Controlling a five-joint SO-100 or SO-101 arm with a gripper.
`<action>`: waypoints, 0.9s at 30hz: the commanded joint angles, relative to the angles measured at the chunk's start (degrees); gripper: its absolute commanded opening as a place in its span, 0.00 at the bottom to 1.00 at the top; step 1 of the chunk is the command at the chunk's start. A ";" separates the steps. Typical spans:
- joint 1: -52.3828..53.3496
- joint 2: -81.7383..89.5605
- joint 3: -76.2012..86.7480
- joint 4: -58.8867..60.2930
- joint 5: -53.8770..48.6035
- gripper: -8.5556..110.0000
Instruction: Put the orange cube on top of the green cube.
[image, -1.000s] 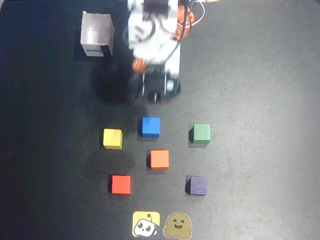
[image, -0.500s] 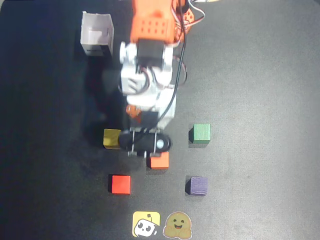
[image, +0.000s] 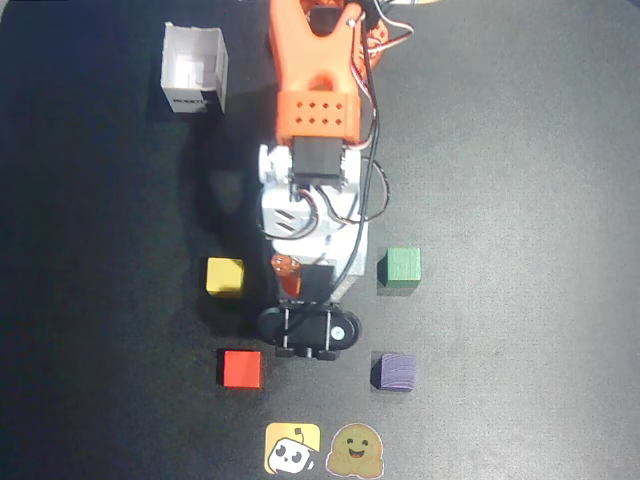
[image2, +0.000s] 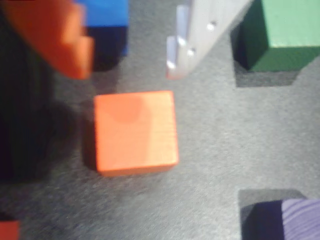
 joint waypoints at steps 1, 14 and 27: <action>-0.53 -0.18 -2.99 -0.79 0.79 0.19; -2.55 -3.16 -1.14 -4.83 3.52 0.22; -2.72 -4.75 -0.18 -7.56 5.01 0.27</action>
